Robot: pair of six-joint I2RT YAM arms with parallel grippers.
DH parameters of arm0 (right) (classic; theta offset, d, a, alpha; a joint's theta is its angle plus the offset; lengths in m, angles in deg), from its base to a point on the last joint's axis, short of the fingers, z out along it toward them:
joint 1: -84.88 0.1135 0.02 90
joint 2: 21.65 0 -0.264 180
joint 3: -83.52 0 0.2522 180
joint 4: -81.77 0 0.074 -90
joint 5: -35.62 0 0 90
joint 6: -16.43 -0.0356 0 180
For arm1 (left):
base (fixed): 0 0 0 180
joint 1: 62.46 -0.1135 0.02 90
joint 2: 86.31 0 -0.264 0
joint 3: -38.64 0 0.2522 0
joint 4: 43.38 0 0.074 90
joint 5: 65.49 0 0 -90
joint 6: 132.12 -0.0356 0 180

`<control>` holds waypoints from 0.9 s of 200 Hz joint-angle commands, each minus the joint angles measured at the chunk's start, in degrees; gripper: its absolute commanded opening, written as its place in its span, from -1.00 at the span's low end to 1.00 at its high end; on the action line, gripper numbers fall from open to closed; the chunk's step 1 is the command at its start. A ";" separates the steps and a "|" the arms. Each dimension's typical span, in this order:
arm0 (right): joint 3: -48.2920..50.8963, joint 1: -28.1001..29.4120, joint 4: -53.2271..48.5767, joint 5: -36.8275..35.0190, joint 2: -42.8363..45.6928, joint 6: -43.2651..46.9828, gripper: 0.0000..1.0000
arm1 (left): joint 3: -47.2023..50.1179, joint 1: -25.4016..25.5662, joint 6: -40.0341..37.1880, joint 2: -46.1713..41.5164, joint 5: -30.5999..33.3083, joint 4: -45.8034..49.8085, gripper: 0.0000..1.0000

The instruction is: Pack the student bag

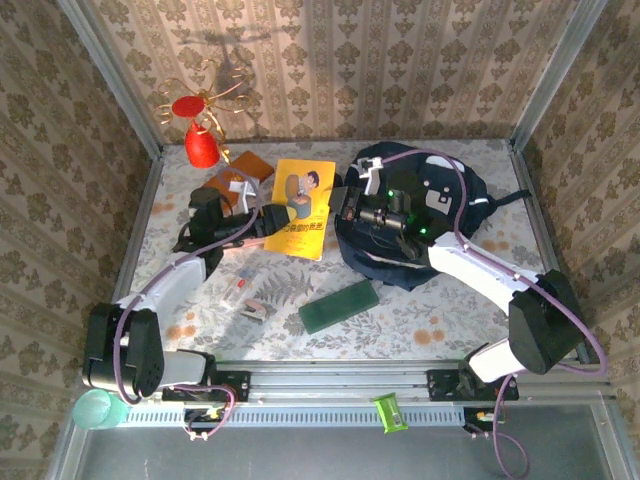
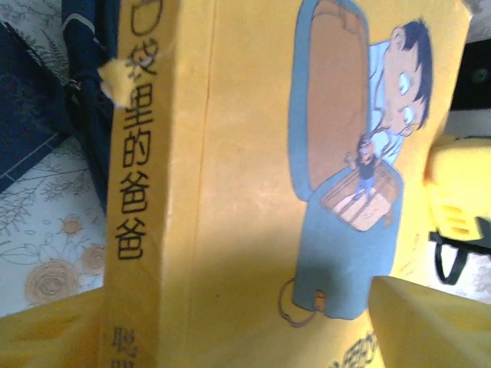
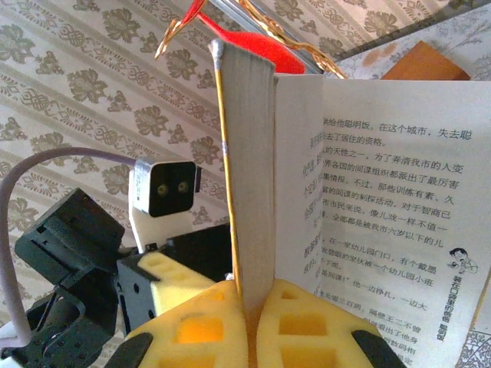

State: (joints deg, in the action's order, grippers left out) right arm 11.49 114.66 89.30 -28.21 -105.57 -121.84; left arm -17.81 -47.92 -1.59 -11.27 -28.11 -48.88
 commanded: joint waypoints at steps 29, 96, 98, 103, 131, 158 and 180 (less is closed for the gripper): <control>1.05 -2.52 4.08 -0.42 3.68 1.96 -1.00 | 0.78 0.26 3.88 -1.06 -4.09 -8.74 -0.18; 2.37 -4.21 -1.51 -3.51 3.81 6.32 -1.00 | 0.10 1.10 4.14 -0.06 -5.44 -9.65 -1.00; 2.43 -4.31 -1.92 -3.63 3.78 6.58 -1.00 | 0.12 1.10 4.19 -0.07 -5.40 -9.61 -1.00; 2.65 -4.64 -2.91 -3.95 3.76 7.26 -0.95 | 0.26 1.12 4.16 -0.15 -5.23 -9.53 -1.00; 2.52 -6.49 -13.68 -5.65 6.12 13.93 -0.34 | 0.72 1.01 2.95 -1.23 -3.05 -7.43 -1.00; 2.37 -8.35 -28.72 -14.75 10.64 23.85 0.21 | -0.10 0.84 -0.01 -3.00 1.23 -1.33 -1.00; 2.34 -8.60 -38.56 -24.83 14.54 32.95 0.44 | -1.53 0.73 -2.51 -4.23 4.85 4.69 -1.00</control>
State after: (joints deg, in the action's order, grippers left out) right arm 14.23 106.20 65.90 -40.38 -95.39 -101.71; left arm -17.36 -46.89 0.44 -11.75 -26.75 -48.58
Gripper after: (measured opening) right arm 0.672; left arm 0.172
